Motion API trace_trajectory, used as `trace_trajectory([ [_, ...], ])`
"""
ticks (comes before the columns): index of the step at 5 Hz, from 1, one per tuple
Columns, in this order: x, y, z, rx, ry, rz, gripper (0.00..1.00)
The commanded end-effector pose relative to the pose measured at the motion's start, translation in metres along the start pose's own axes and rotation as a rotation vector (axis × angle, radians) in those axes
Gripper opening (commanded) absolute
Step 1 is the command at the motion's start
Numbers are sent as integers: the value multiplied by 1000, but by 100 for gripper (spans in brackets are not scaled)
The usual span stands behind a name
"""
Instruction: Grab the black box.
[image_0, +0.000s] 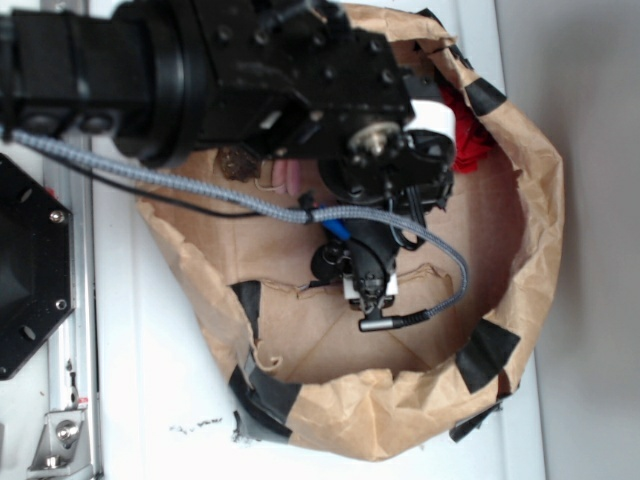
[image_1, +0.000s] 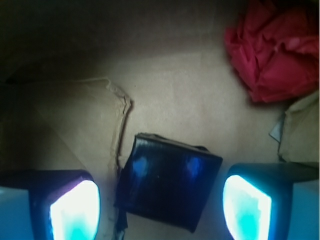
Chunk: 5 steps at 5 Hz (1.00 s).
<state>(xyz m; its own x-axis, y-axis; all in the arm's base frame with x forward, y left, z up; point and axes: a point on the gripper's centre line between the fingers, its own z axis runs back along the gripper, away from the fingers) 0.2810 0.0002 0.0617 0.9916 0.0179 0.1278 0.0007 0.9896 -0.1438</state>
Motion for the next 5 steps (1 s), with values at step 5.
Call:
trace_trajectory([
  [5,-7,0,-48,78,-22,61,100],
])
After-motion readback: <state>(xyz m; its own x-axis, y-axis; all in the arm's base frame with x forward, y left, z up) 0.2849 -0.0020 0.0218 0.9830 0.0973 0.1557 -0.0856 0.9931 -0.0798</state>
